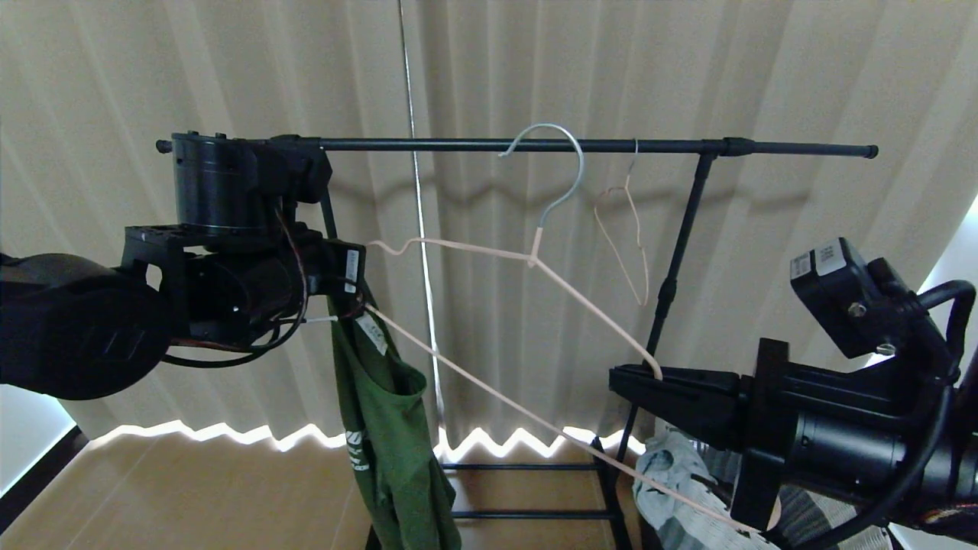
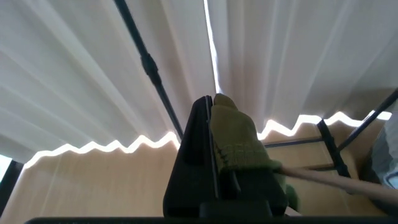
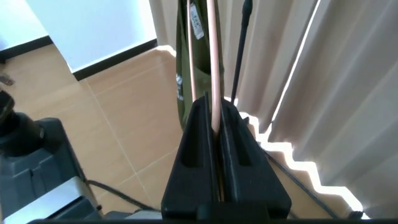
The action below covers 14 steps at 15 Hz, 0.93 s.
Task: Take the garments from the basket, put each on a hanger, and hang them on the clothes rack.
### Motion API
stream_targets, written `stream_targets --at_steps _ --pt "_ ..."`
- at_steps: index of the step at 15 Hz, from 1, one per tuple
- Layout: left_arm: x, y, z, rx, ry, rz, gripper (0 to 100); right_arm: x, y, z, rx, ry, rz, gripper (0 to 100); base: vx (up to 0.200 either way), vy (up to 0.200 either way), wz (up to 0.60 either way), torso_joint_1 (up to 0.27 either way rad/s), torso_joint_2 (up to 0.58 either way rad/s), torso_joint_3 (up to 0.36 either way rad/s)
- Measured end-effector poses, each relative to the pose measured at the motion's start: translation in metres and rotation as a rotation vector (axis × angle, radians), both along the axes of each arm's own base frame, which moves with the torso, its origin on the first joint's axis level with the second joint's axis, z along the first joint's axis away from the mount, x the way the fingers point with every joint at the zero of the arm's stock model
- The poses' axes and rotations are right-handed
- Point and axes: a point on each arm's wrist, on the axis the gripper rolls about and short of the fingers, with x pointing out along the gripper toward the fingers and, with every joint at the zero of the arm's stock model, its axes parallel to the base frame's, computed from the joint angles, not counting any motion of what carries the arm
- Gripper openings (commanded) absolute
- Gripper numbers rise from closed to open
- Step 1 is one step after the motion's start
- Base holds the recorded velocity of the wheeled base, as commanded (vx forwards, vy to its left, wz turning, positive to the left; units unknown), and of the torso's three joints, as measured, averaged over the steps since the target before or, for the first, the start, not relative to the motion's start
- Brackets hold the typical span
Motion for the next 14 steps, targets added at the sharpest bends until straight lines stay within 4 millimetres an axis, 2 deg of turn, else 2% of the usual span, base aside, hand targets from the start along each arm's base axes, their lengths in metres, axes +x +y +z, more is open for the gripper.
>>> stream_targets --at_steps 10,14 --pt "-0.019 -0.012 0.001 -0.004 0.003 -0.053 0 0.025 0.025 -0.017 -0.037 0.036 -0.003 0 0.0 0.0 0.0 0.0 0.0 0.0" --pt "-0.035 -0.015 0.004 -0.029 0.0 -0.161 0 0.031 0.031 -0.021 -0.048 0.047 0.001 0 0.0 0.0 0.0 0.0 0.0 0.0"
